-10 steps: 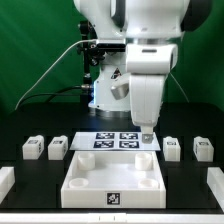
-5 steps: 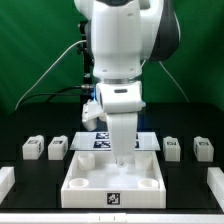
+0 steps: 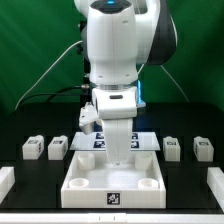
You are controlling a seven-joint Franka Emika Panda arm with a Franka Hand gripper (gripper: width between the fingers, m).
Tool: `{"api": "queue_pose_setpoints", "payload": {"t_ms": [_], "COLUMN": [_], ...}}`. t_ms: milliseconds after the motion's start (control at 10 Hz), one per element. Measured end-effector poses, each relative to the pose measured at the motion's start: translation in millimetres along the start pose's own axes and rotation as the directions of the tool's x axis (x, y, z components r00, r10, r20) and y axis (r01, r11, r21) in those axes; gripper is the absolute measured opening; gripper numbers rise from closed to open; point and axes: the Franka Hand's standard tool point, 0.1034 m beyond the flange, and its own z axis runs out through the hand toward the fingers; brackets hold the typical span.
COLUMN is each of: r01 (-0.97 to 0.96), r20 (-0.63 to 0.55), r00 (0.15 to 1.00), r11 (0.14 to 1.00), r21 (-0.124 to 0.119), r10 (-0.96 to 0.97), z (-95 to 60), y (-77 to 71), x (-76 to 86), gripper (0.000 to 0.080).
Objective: Assemble one leg
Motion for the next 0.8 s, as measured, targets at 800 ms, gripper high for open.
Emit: {"api": "queue_pose_setpoints", "payload": {"t_ms": [800], "r01": [-0.002], "r20": [0.001], "r00": [1.000], "r11": [1.000], "r21": [-0.010], "r10": [0.002], "z": [-0.8], "y": [2.0], "x": [-0.6], "gripper": [0.0065]}}
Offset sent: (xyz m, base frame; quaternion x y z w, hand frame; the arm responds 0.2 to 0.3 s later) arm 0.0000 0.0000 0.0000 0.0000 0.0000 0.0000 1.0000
